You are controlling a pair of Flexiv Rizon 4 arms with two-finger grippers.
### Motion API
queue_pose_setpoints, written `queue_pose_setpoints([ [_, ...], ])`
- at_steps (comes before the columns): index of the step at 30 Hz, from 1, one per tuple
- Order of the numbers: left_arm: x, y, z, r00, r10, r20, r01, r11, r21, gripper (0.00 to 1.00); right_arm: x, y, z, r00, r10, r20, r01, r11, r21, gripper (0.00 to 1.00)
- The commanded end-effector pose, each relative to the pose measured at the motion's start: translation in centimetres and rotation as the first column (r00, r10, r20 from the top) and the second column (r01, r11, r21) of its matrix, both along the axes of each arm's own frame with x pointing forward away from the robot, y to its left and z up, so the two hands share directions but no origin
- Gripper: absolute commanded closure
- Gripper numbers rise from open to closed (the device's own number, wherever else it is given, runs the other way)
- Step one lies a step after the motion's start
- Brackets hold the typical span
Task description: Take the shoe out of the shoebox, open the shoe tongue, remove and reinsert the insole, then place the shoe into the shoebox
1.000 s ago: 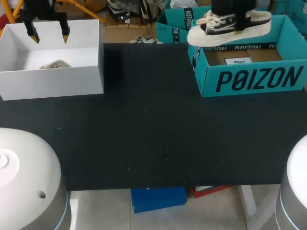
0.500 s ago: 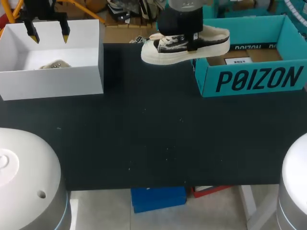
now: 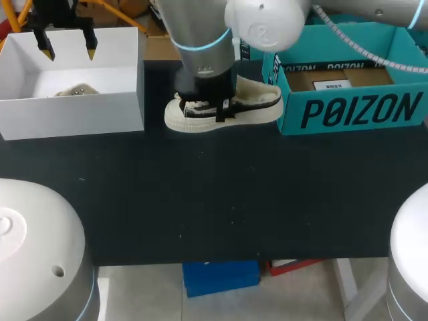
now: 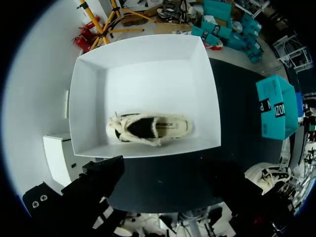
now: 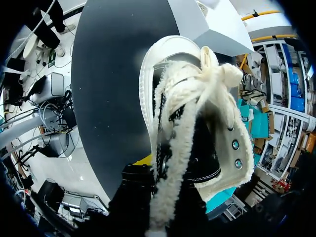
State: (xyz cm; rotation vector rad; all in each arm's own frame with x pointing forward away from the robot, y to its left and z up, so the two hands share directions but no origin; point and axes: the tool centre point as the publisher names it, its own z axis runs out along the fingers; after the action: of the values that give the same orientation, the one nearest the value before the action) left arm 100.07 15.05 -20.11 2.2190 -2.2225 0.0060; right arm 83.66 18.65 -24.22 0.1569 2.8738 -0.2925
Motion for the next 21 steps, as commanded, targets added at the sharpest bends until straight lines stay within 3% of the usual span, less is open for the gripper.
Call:
queue_pose_setpoints([
  [1, 0.0, 0.0, 0.1, 1.000, 0.001, -0.002, -0.001, 1.000, 0.001, 0.00, -1.0, 0.4, -3.7, 1.000, 0.014, 0.017, -0.015, 0.999, 0.039, 1.00],
  [15, 0.0, 0.0, 0.1, 1.000, 0.001, -0.002, -0.001, 1.000, 0.001, 0.00, -2.7, 2.2, -11.5, 0.987, 0.158, 0.028, -0.160, 0.969, 0.186, 1.00],
  [21, 0.0, 0.0, 0.1, 1.000, 0.001, -0.002, -0.001, 1.000, 0.001, 0.00, -2.6, 2.2, -13.2, 0.982, 0.188, 0.017, -0.187, 0.957, 0.221, 1.00],
])
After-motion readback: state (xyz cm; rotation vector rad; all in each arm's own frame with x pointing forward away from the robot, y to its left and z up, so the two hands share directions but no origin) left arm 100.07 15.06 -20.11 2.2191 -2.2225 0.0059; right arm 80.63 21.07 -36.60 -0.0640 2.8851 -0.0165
